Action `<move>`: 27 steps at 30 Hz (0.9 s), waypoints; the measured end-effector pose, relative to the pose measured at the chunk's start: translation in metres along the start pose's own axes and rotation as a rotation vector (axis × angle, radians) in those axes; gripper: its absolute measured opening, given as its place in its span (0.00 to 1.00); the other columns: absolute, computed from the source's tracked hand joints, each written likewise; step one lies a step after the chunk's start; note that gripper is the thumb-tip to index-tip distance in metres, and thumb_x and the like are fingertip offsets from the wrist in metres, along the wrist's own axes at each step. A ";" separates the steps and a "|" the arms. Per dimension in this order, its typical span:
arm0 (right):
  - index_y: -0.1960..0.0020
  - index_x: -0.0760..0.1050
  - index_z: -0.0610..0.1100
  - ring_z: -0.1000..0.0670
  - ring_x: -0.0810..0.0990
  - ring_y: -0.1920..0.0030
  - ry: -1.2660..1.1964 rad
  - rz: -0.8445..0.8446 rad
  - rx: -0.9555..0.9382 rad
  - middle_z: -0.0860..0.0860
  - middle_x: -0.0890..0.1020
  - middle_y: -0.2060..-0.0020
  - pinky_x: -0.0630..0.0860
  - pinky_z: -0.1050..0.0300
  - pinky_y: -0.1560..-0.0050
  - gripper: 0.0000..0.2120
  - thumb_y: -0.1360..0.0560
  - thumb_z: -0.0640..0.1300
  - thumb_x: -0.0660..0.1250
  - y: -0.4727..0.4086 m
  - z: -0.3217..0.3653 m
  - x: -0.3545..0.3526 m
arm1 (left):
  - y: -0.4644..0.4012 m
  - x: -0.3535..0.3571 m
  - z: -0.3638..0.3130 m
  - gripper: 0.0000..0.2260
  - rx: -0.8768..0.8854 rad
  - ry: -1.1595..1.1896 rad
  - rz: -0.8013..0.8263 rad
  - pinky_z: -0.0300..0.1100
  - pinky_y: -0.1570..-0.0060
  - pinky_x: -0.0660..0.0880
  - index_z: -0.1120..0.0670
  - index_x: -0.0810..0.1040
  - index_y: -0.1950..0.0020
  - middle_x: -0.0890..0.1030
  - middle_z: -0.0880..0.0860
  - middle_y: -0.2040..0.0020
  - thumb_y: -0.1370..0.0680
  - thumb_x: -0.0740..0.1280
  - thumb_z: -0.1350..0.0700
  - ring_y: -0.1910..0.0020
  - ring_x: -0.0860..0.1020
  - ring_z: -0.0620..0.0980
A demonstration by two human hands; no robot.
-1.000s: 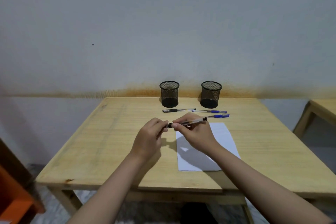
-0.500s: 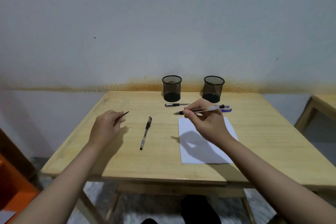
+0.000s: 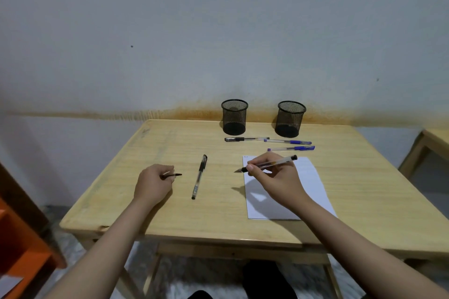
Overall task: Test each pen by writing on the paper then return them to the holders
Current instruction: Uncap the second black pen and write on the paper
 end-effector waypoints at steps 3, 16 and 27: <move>0.56 0.82 0.43 0.56 0.84 0.59 -0.025 -0.025 0.043 0.50 0.85 0.59 0.78 0.68 0.57 0.01 0.28 0.39 0.72 -0.002 -0.006 -0.006 | 0.004 0.004 -0.014 0.16 0.035 -0.023 -0.008 0.46 0.41 0.72 0.57 0.77 0.39 0.76 0.55 0.38 0.27 0.66 0.63 0.37 0.74 0.54; 0.62 0.75 0.39 0.50 0.85 0.65 -0.113 -0.300 0.159 0.51 0.82 0.71 0.83 0.53 0.60 0.06 0.29 0.35 0.72 -0.020 -0.037 -0.045 | 0.023 0.113 -0.108 0.27 0.390 -0.152 0.276 0.47 0.30 0.58 0.48 0.62 0.27 0.63 0.52 0.26 0.24 0.60 0.41 0.27 0.59 0.51; 0.64 0.74 0.39 0.48 0.82 0.65 -0.137 -0.251 0.352 0.40 0.81 0.66 0.80 0.63 0.65 0.10 0.29 0.40 0.73 -0.089 -0.077 -0.014 | 0.011 0.143 -0.097 0.29 0.364 -0.489 0.464 0.59 0.28 0.40 0.39 0.47 0.25 0.42 0.49 0.22 0.24 0.50 0.33 0.24 0.39 0.51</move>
Point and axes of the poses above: each hand's wrist, its own y-axis away from the middle knuckle, its own x-axis out of the palm, z = x × y, the point moved 5 cm from there along -y, towards the middle knuckle
